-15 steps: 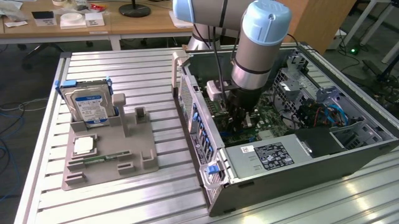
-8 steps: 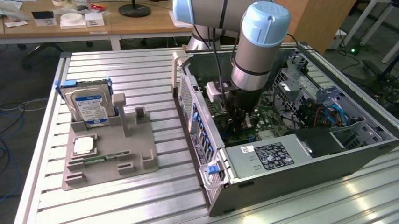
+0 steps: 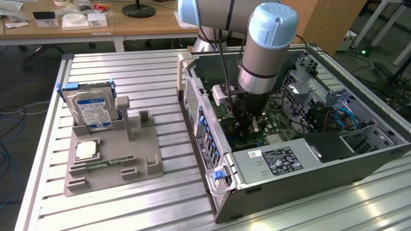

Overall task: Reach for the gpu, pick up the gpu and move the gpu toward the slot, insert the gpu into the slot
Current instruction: 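Insert the gpu into the slot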

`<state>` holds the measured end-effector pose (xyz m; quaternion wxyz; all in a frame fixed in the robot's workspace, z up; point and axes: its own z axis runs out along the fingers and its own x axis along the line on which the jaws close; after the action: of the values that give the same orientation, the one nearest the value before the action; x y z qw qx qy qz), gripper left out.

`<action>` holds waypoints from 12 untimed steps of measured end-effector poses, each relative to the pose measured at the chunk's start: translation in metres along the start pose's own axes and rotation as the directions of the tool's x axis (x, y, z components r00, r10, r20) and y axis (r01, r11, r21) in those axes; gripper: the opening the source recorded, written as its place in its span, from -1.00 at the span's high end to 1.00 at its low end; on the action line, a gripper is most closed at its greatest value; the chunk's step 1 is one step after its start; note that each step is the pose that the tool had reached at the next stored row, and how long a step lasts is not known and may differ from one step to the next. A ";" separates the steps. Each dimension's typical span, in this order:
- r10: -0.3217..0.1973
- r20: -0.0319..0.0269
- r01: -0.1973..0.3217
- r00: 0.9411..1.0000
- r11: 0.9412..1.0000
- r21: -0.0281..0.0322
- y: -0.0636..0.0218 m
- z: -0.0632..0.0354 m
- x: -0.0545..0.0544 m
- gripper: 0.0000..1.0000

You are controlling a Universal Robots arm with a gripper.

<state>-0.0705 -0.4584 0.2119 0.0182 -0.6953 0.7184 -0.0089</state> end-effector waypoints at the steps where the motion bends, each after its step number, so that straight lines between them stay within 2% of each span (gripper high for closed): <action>1: 0.000 0.000 0.000 1.000 1.000 0.000 0.0000 0.0005 0.000 0.44; 7: 0.000 0.000 0.000 1.000 1.000 0.000 0.0001 0.0025 0.000 0.44; 12: 0.000 -0.001 0.000 1.000 1.000 0.000 0.0005 0.0078 0.000 0.44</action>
<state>-0.0707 -0.4585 0.2042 0.0179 -0.6953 0.7184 -0.0091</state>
